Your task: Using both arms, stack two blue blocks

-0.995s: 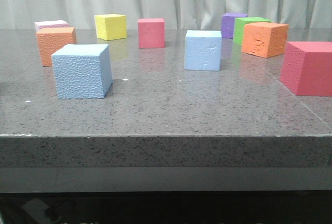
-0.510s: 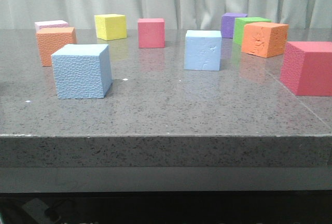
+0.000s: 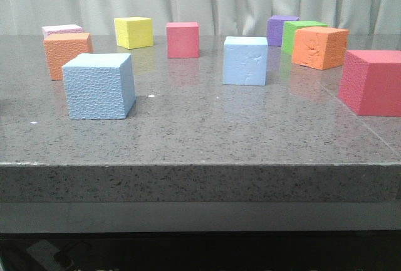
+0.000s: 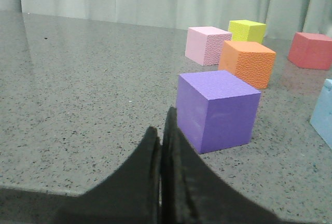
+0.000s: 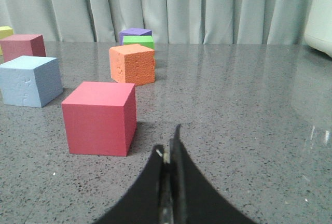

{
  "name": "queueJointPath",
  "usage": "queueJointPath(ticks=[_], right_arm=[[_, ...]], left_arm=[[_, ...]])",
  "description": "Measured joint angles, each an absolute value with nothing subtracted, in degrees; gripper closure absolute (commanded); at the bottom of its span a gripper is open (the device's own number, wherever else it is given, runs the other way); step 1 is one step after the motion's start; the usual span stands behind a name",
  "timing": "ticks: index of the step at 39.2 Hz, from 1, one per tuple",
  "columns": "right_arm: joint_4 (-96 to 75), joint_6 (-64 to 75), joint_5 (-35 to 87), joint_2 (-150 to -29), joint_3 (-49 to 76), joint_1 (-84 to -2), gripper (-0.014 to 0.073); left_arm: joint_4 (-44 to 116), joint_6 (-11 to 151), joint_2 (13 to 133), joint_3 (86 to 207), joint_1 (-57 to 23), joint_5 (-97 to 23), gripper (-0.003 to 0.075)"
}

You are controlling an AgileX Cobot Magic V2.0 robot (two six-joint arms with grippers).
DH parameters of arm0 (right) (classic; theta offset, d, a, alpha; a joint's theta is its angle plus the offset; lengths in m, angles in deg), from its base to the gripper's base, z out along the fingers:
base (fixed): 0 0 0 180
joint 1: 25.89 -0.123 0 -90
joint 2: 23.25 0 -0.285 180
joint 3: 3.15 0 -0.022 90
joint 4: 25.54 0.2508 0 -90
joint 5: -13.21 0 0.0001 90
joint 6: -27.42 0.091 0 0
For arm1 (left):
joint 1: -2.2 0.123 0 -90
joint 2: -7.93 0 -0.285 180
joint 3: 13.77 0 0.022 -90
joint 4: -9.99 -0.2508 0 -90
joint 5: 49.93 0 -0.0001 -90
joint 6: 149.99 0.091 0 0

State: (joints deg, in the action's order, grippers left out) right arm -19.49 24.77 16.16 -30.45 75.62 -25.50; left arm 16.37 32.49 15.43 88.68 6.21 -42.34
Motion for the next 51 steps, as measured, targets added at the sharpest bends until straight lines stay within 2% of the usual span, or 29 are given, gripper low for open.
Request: queueJointPath(ticks=[12,21,28,35,43,51], right_arm=[[-19.1,24.8,13.9,-30.4,75.6,-25.5,0.0663],[-18.1,24.8,7.8,-30.4,75.3,-25.5,0.0663],[-18.0,24.8,10.2,-30.4,68.6,-25.5,0.0655],[-18.0,24.8,20.9,-34.3,55.7,-25.5,0.0652],[-18.0,24.8,36.2,-47.4,39.9,-25.5,0.0652],[-18.0,24.8,43.7,-59.7,30.2,-25.5,0.0652]], left_arm=[[16.4,32.5,15.4,88.7,6.2,-48.9,0.0738],[16.6,32.5,15.4,88.7,6.2,-60.5,0.0738],[16.7,32.5,15.4,89.5,6.2,-64.0,0.0738],[16.6,32.5,19.5,98.7,6.2,-57.9,0.0738],[14.6,32.5,34.1,112.3,6.2,-42.6,0.0738],[14.1,32.5,47.0,122.7,6.2,-30.9,0.0738]])
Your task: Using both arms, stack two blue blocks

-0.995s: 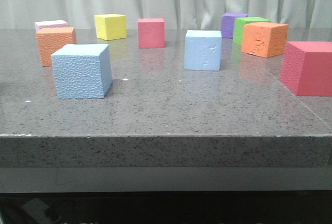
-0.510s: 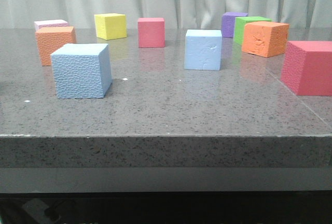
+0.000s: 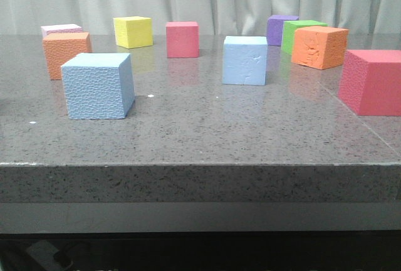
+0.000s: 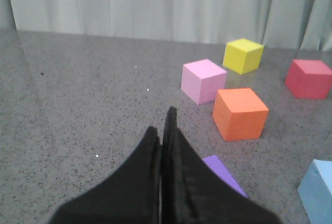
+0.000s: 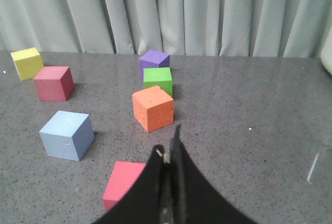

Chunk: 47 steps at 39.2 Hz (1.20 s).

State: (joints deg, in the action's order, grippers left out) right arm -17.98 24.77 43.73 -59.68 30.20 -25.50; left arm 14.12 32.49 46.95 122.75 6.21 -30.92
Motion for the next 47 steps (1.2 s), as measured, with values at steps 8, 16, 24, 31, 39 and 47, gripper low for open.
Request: queueJointPath(ticks=[8,16,24,31,39,47], right_arm=[[-17.7,24.8,45.3,-65.2,29.0,-25.5,0.0651],[-17.7,24.8,45.3,-65.4,28.9,-25.5,0.0438],[-17.7,24.8,45.3,-65.4,28.9,-25.5,-0.0047],[-17.7,24.8,45.3,-65.4,28.9,-25.5,-0.0046],[-16.5,24.8,45.2,-65.4,28.9,-25.5,-0.0046],[-10.6,24.8,45.1,-66.0,28.8,-25.5,-0.0046]], left_arm=[[14.0,32.5,52.0,125.4,6.2,-28.3,0.0738],[14.0,32.6,52.1,125.6,6.2,-28.1,0.0527],[14.0,32.6,52.1,125.6,6.2,-28.1,0.0085],[14.0,32.6,52.1,125.6,6.2,-28.1,0.0029],[14.0,32.6,52.1,125.6,6.2,-28.1,0.0076],[14.0,32.6,52.1,125.6,6.2,-28.0,0.012]])
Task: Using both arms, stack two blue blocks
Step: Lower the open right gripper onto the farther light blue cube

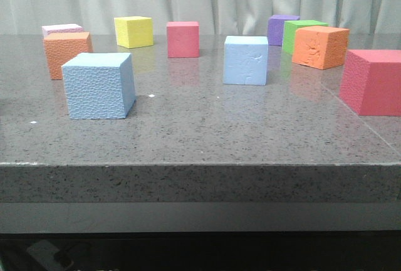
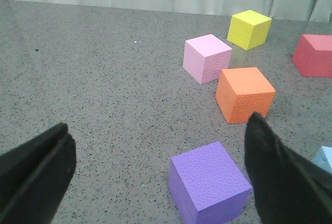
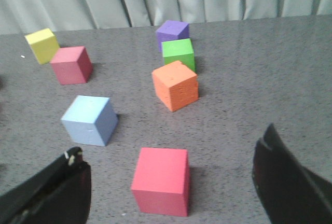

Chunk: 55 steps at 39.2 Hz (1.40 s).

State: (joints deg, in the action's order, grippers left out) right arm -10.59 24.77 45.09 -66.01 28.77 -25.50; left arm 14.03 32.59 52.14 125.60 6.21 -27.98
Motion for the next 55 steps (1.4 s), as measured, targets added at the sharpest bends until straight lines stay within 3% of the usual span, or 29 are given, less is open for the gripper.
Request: queueJointPath(ticks=[10,21,40,55], right_arm=[[-9.2,24.1,48.3,-73.7,23.5,-25.5,-0.0046],[-9.1,26.6,59.2,-94.8,5.5,-27.6,-0.0046],[-23.6,45.4,72.8,-127.9,-25.4,-46.1,-0.0046],[-24.7,54.7,80.3,-145.2,-41.9,-50.2,-0.005]], left_arm=[[14.0,32.6,52.1,125.6,6.2,-27.9,0.0171],[14.0,32.6,52.1,125.6,6.2,-27.7,0.0176],[14.0,32.6,52.1,125.6,6.2,-27.7,0.0176],[14.0,32.6,52.1,125.6,6.2,-27.7,0.0176]])
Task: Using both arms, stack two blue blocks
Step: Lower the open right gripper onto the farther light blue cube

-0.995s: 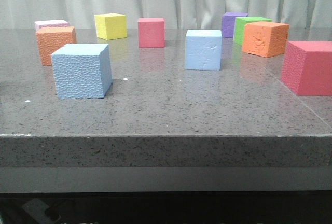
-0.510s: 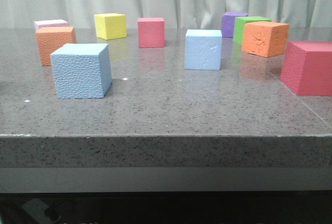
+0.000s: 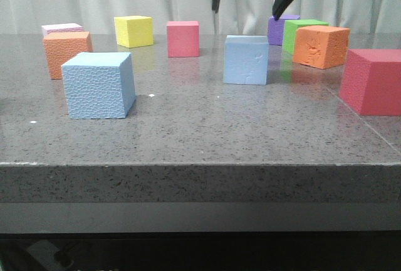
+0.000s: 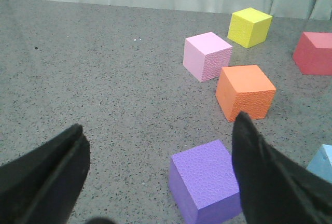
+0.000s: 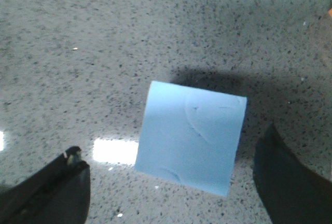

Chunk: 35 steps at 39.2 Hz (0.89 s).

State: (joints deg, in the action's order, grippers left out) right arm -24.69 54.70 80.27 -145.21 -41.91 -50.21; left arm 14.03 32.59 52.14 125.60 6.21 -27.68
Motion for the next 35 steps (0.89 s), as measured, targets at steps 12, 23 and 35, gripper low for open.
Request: queueJointPath(ticks=[12,23,35], right_arm=[[-24.8,55.8,81.3,-148.9,-42.3,-50.2,-0.005],[-24.8,55.9,81.3,-149.8,-42.3,-50.2,0.0004],[-24.9,55.9,81.3,-149.8,-42.5,-50.2,0.0225]], left_arm=[[14.0,32.6,52.1,125.6,6.2,-27.7,0.0176],[14.0,32.6,52.1,125.6,6.2,-27.7,0.0176],[14.0,32.6,52.1,125.6,6.2,-27.3,0.0176]])
